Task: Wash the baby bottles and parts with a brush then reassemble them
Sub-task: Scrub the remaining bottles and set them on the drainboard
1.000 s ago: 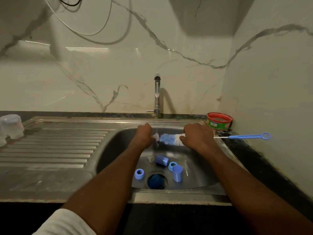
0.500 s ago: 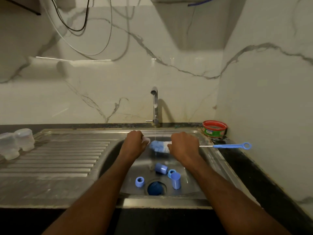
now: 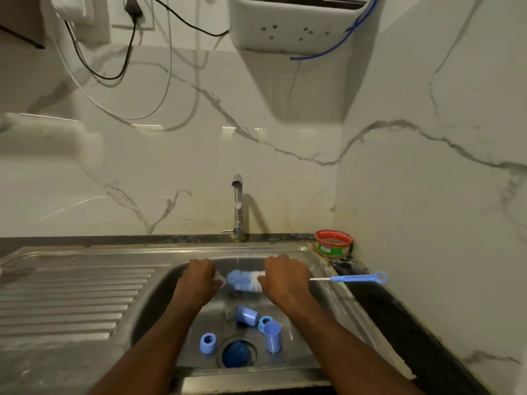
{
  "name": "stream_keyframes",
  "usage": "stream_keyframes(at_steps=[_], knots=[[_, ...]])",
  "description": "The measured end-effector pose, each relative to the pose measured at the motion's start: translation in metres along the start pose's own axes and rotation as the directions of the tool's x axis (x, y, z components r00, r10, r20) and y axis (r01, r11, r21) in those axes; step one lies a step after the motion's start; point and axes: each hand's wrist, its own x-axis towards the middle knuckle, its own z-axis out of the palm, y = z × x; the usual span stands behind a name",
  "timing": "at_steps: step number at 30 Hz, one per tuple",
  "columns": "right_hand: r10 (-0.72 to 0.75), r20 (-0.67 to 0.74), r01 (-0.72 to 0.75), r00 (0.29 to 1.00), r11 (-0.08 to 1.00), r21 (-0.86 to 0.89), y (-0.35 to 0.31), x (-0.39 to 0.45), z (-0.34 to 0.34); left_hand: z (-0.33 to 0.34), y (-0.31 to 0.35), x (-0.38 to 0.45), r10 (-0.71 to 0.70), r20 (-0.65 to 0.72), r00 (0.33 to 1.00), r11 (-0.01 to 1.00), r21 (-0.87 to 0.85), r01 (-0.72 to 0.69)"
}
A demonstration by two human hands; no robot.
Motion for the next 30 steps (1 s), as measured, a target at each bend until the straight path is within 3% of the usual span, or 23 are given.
stream_keyframes(at_steps=[3, 7, 11, 15, 18, 22, 30], knots=[[0.05, -0.09, -0.044, 0.995, 0.996, 0.074, 0.0, 0.004, -0.005, -0.007, 0.004, 0.004, 0.046, -0.195, 0.98, 0.993, -0.101, -0.067], [0.045, 0.023, -0.045, 0.999, 0.999, 0.005, -0.002, 0.001, -0.001, 0.0, -0.002, -0.006, -0.033, 0.001, 0.999, 0.999, -0.028, 0.033], [0.079, -0.057, -0.075, 0.995, 0.995, 0.071, -0.002, 0.006, -0.002, -0.005, 0.002, 0.0, 0.022, -0.158, 0.987, 0.999, -0.033, -0.027], [0.056, 0.025, -0.057, 0.998, 0.998, 0.03, 0.0, 0.004, 0.006, -0.005, 0.003, -0.006, -0.009, -0.054, 0.998, 0.998, 0.06, 0.012], [0.084, -0.051, -0.08, 0.995, 0.993, 0.083, 0.002, 0.007, 0.005, -0.007, 0.004, -0.006, -0.013, -0.119, 0.993, 0.999, 0.04, 0.018], [0.044, 0.052, -0.044, 0.998, 0.999, -0.011, 0.006, 0.004, 0.011, -0.007, 0.003, -0.015, -0.065, 0.042, 0.997, 0.98, 0.193, 0.056], [0.054, -0.034, -0.055, 0.998, 0.998, -0.033, -0.002, -0.031, -0.008, -0.026, 0.003, -0.04, -0.069, -0.011, 0.998, 0.979, 0.193, 0.07]])
